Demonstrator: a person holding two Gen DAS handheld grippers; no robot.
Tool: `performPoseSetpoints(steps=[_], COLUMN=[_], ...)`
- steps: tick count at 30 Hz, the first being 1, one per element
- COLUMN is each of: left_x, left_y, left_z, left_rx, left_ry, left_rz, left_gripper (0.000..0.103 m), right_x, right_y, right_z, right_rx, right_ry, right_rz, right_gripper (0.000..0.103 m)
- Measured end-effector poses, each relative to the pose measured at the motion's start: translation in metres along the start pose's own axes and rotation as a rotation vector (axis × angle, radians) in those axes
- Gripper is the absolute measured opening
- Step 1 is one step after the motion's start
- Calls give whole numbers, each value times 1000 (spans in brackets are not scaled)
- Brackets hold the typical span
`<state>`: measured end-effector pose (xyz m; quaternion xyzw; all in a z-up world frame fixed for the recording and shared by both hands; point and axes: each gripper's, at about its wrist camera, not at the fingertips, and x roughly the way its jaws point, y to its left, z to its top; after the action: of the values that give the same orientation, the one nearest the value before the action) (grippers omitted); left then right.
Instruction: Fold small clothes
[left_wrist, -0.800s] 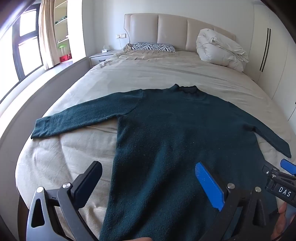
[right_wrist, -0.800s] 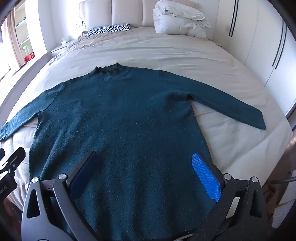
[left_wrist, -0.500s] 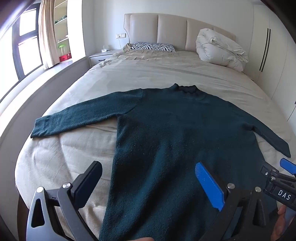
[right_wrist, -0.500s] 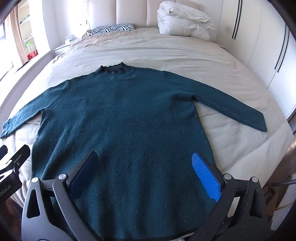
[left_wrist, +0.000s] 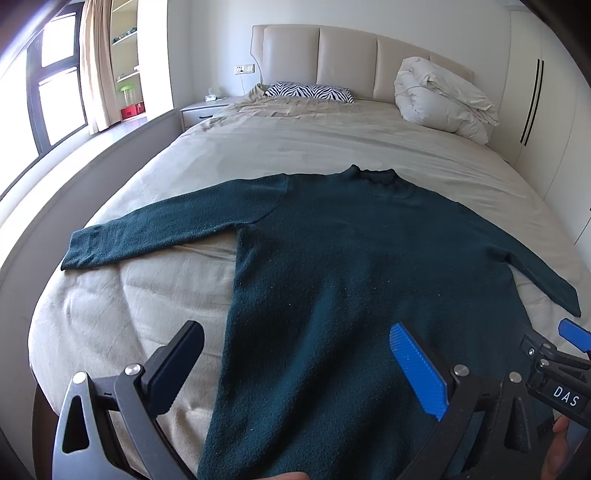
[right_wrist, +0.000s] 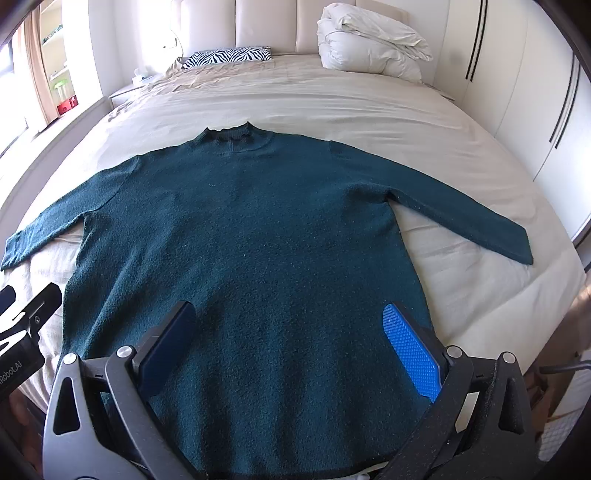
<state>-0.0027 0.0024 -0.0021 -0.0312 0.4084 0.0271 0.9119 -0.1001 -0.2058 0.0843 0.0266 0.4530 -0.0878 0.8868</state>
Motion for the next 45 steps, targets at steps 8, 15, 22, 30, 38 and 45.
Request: performPoseSetpoints(steps=[8, 15, 22, 30, 38, 45], left_x=[0, 1, 1, 3, 3, 5], left_y=[0, 0, 0, 3, 4, 9], left_z=[-1, -1, -1, -2, -3, -5], left_rx=[-3, -4, -6, -11, -12, -18], left_ry=[1, 3, 3, 6, 5, 11], left_rz=[-1, 0, -1, -4, -4, -7], left_gripper=[103, 103, 103, 103, 103, 103], right_x=[1, 1, 1, 1, 0, 1], right_y=[2, 2, 4, 6, 8, 9], right_z=[0, 0, -1, -2, -1, -1], right_rx=[-4, -10, -12, -17, -18, -19], right_ry=[3, 2, 2, 1, 2, 3], right_rz=[-2, -5, -6, -6, -7, -7], right_gripper=[103, 103, 103, 103, 103, 103])
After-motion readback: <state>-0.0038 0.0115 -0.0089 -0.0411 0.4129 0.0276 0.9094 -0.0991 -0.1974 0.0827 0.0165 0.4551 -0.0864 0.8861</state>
